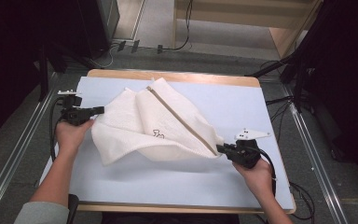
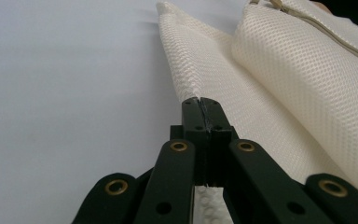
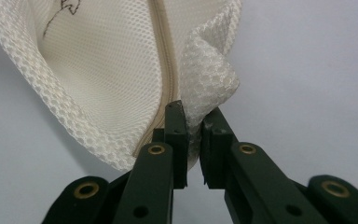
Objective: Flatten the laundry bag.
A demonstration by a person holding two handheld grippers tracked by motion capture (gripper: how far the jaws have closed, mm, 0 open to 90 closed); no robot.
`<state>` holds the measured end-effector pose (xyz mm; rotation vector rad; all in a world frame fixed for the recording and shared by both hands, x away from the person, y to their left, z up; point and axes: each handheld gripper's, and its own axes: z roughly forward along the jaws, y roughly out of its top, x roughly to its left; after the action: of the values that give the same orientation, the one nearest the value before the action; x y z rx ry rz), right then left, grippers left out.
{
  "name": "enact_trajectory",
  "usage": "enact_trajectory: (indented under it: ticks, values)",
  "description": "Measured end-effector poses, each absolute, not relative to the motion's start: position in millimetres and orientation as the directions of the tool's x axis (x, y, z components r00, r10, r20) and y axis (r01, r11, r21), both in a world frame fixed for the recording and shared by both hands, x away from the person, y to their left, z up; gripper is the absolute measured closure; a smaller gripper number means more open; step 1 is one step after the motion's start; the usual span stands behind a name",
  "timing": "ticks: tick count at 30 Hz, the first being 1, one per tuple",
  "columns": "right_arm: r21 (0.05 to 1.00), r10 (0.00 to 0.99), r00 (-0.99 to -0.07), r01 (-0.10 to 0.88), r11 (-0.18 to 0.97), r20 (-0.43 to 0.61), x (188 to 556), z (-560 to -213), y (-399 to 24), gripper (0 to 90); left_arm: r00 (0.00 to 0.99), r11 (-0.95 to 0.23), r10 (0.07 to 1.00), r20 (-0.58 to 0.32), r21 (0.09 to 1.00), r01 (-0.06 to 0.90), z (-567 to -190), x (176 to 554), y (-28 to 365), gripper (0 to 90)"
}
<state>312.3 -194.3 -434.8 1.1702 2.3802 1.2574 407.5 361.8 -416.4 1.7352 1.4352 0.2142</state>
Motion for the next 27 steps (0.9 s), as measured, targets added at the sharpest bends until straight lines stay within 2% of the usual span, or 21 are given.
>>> enact_trajectory:
  ticks: [6, 9, 12, 18, 27]
  values:
    - [0.75, 0.712, -0.674, 0.571, 0.332, 0.198, 300, -436, -194, 81.6, 0.325, 0.026, 0.864, -0.385, 0.678, 0.734, -419, 398, 369, 90.0]
    - [0.756, 0.687, -0.692, 0.567, 0.328, 0.222, 301, -436, -198, 63.6, 0.334, 0.009, 0.862, -0.381, 0.67, 0.742, -422, 399, 368, 90.0]
    - [0.764, 0.694, -0.688, 0.559, 0.322, 0.211, 301, -432, -205, 54.5, 0.345, 0.006, 0.853, -0.392, 0.668, 0.744, -423, 399, 367, 90.0]
    - [0.799, 0.722, -0.658, 0.542, 0.258, 0.213, 317, -430, -214, 53.3, 0.359, -0.019, 0.85, -0.385, 0.658, 0.753, -426, 399, 363, 90.0]
    - [0.793, 0.708, -0.68, 0.533, 0.297, 0.192, 376, -437, -180, 53.7, 0.363, -0.021, 0.847, -0.389, 0.657, 0.754, -426, 396, 365, 90.0]
